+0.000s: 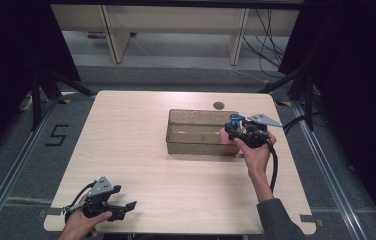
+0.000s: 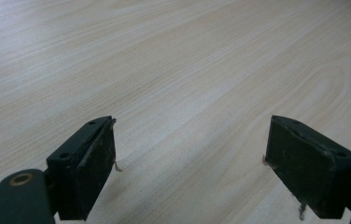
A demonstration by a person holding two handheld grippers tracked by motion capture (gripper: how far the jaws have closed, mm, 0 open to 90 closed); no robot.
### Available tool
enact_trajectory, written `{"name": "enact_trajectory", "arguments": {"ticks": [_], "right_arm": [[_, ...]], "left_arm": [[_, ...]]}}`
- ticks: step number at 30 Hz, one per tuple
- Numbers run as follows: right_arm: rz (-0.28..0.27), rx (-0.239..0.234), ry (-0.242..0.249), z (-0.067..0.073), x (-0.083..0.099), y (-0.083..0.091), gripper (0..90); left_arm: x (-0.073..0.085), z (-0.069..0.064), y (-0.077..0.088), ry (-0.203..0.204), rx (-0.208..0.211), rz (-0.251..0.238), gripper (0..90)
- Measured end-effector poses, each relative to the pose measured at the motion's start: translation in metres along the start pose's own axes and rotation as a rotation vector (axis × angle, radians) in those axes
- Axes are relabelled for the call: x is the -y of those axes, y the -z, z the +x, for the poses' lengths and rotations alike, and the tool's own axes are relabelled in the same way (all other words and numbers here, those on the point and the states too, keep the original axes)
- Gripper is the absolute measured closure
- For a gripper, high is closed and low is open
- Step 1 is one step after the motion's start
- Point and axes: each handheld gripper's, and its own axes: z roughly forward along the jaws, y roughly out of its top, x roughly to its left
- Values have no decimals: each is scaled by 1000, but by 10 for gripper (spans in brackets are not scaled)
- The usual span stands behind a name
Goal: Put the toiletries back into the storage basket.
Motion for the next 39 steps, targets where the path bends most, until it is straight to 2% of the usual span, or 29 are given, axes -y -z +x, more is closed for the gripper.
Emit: {"name": "enact_trajectory", "arguments": {"ticks": [1, 3, 4, 11, 12, 14, 15, 16, 18, 20, 21, 22, 23, 24, 25, 26, 27, 28, 31, 32, 33, 34, 35, 37, 39], "right_arm": [[-14, -2, 2, 0, 0, 0, 275], [-5, -2, -17, 1, 1, 2, 274], [-7, -13, -13, 1, 1, 2, 275], [2, -7, 1, 3, 2, 5, 275], [-3, -10, -21, 5, 3, 5, 275], [-6, -3, 8, 3, 2, 6, 274], [0, -10, -23, 5, 2, 7, 273], [-5, -24, -13, 4, 2, 7, 268], [-9, -13, -5, 4, 3, 7, 260], [4, -15, -25, 6, 3, 9, 254], [1, -14, -11, 6, 3, 10, 249], [5, -24, -20, 7, 3, 10, 245], [7, -12, -7, 7, 3, 12, 242], [3, -23, -19, 7, 3, 12, 241], [0, -28, -65, 11, 4, 13, 240], [-10, -27, -28, 8, 4, 13, 238], [-9, -18, -15, 8, 4, 14, 236], [-11, -28, -49, 10, 5, 15, 235], [-1, -27, -8, 8, 6, 17, 229], [1, -23, -35, 10, 7, 18, 226], [-10, -34, -38, 10, 7, 18, 223], [12, -17, -60, 12, 7, 21, 222], [5, -29, -37, 11, 7, 21, 216], [-2, -25, -28, 11, 7, 22, 208], [4, -29, -40, 12, 8, 23, 201]], "left_arm": [[0, -1, -1, 9, 0, -8, 154], [0, -1, -1, 10, -1, -8, 154], [0, 0, 0, -2, 0, 1, 154], [0, 0, 1, -1, -1, 0, 154], [0, 0, 1, -3, -1, 0, 154], [0, 0, 1, -4, -1, -1, 154], [0, 0, 1, -3, 1, -1, 154], [-1, 0, 1, -4, 3, 0, 154], [0, 0, 1, -4, 1, 0, 154], [0, 0, 1, -4, 1, 1, 154], [0, 0, 1, -4, -1, -1, 154], [0, 0, 1, -5, -2, -1, 154], [0, 0, 1, -5, -1, 1, 154], [0, 0, 1, -4, -2, -1, 154], [0, 0, 0, -3, 1, -7, 154], [0, 0, 0, -3, 0, -5, 154], [0, 0, 1, -3, 1, -2, 154], [0, 0, 1, -4, 1, 0, 154], [0, 0, 0, 4, 3, -8, 154], [0, 0, 1, -5, 2, -1, 154], [0, 0, 1, -4, 2, 0, 154], [0, 0, 1, -5, 2, 0, 154], [0, 0, 1, -4, 2, -1, 154], [0, 0, 1, -5, -1, 0, 154], [0, 0, 1, -6, -1, 1, 154]]}}
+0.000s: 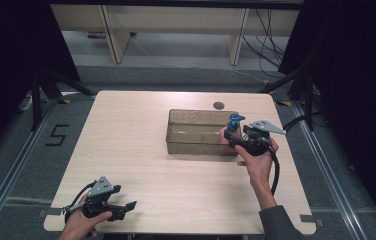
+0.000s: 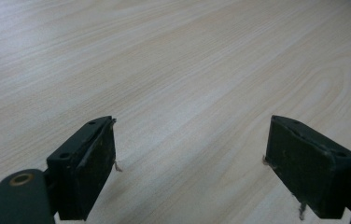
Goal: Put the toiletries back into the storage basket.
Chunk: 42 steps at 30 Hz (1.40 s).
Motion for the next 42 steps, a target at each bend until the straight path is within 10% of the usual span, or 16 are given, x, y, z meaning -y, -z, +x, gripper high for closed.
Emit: {"name": "enact_trajectory", "arguments": {"ticks": [42], "right_arm": [[17, -87, -16, 17, 20, 18, 171]], "left_arm": [[-4, -3, -3, 16, 19, 6, 153]]}}
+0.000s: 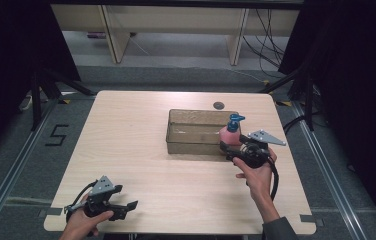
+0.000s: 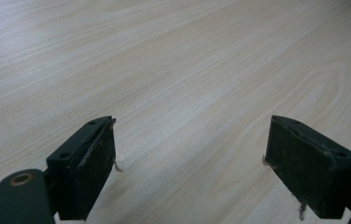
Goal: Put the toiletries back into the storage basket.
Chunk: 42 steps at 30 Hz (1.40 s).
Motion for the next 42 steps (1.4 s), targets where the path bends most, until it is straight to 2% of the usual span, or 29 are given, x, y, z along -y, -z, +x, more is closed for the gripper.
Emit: {"name": "enact_trajectory", "arguments": {"ticks": [1, 3, 4, 5, 7, 8, 9, 10, 11, 12, 14, 15, 16, 18, 21, 22, 24, 27, 29, 32, 33, 34, 35, 36, 37, 38, 42], "right_arm": [[-7, 3, 25, -2, 0, 0, 171], [-22, -2, 37, -2, 2, -2, 171], [-7, -15, 17, -1, 2, -2, 171], [0, -6, 31, -1, 3, -1, 171], [-12, -14, 18, 0, 4, -1, 171], [8, -23, 10, 1, 3, 0, 171], [4, 10, 33, 0, 3, 0, 171], [3, 12, 21, 1, 3, 0, 172], [-10, 5, 47, 0, 3, 2, 172], [-3, -16, 14, 1, 3, 2, 172], [-2, 6, 27, 0, 3, 5, 172], [-10, -14, -18, 2, 4, 5, 172], [-18, -2, 13, 0, 4, 6, 173], [-15, -11, -15, 3, 5, 9, 173], [-13, -20, 0, 4, 6, 11, 173], [-10, -25, -4, 5, 6, 12, 173], [-24, -37, 7, 8, 7, 13, 173], [-27, -55, -4, 14, 10, 13, 174], [-16, -54, 28, 17, 11, 13, 174], [-1, -69, 24, 23, 13, 13, 174], [-1, -86, 11, 25, 14, 13, 175], [-12, -81, 34, 25, 15, 13, 176], [-18, -97, 21, 27, 16, 13, 176], [-6, -91, 32, 28, 16, 13, 176], [0, -96, 1, 32, 17, 14, 176], [-6, -96, 31, 31, 17, 14, 176], [-10, -120, 39, 36, 21, 13, 176]], "left_arm": [[1, -1, -1, 2, -5, -8, 153], [1, -1, -2, 5, -6, -9, 153], [1, 0, -1, 2, -10, -8, 153], [0, 0, 0, -6, -7, 2, 153], [1, 0, 1, 1, -12, -5, 153], [1, 0, 1, 0, -16, -4, 153], [1, 0, 1, 8, -14, -11, 153], [1, 0, 1, 9, -12, -19, 153], [1, 1, 2, -12, -12, -3, 153], [1, 0, 1, 2, -10, -16, 153], [2, 0, 0, 8, -8, -18, 153], [3, 1, 0, 7, -7, -14, 153], [4, 2, 2, 5, -10, -8, 153], [3, 2, 2, 13, -13, -22, 153], [3, 1, 2, 15, -12, -31, 153], [3, 2, 2, 5, -10, -20, 153], [3, 1, 1, 10, -12, -26, 153], [3, 1, 1, 10, -9, -24, 153], [3, 1, 2, 9, -10, -25, 153], [3, 1, 2, 8, -9, -24, 153], [3, 1, 2, 8, -9, -24, 153], [3, 3, 3, -9, -12, -8, 153], [3, 3, 3, -16, -11, -3, 153], [3, 3, 3, -13, -11, -5, 153], [3, 1, 2, 9, -11, -30, 153], [3, 1, 2, 9, -8, -27, 153], [3, 1, 2, 5, -10, -22, 153]]}}
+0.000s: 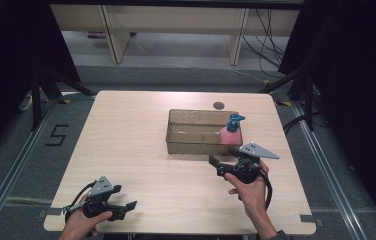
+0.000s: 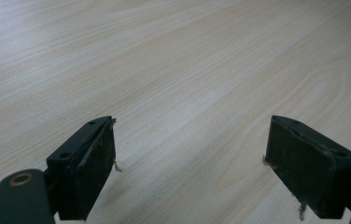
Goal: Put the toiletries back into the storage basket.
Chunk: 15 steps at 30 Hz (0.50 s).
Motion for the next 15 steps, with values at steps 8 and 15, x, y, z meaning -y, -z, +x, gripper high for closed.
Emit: {"name": "enact_trajectory", "arguments": {"ticks": [8, 15], "right_arm": [[35, -33, -49, 14, 8, -2, 176], [33, -54, 0, 17, 12, -4, 176]], "left_arm": [[0, 0, 0, 4, 0, -6, 153], [0, 0, 0, 4, 2, -7, 153]]}}
